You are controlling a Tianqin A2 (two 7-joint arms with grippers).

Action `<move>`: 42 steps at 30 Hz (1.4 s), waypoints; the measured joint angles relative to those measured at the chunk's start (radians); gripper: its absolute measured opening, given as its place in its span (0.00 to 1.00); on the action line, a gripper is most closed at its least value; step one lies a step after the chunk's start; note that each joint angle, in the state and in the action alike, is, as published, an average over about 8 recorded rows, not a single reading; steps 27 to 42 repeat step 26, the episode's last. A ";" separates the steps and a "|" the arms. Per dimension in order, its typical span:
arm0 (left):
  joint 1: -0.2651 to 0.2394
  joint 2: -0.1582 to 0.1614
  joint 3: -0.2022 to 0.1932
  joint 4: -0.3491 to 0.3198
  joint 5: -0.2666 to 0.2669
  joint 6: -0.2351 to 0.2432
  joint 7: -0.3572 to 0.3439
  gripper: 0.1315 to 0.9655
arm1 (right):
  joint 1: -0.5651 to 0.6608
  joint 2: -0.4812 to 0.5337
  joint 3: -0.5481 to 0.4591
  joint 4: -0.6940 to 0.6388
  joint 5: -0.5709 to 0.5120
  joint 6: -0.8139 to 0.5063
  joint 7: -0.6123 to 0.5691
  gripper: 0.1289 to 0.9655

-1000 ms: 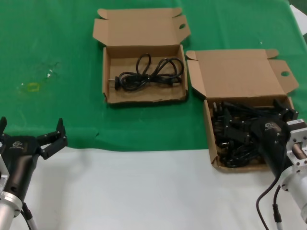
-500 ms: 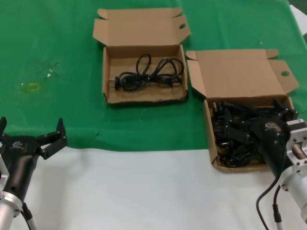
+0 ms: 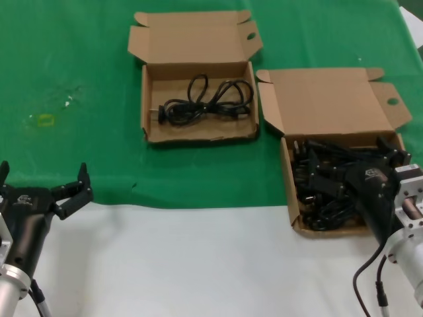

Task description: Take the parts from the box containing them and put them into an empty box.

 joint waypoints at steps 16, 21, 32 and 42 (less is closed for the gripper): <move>0.000 0.000 0.000 0.000 0.000 0.000 0.000 1.00 | 0.000 0.000 0.000 0.000 0.000 0.000 0.000 1.00; 0.000 0.000 0.000 0.000 0.000 0.000 0.000 1.00 | 0.000 0.000 0.000 0.000 0.000 0.000 0.000 1.00; 0.000 0.000 0.000 0.000 0.000 0.000 0.000 1.00 | 0.000 0.000 0.000 0.000 0.000 0.000 0.000 1.00; 0.000 0.000 0.000 0.000 0.000 0.000 0.000 1.00 | 0.000 0.000 0.000 0.000 0.000 0.000 0.000 1.00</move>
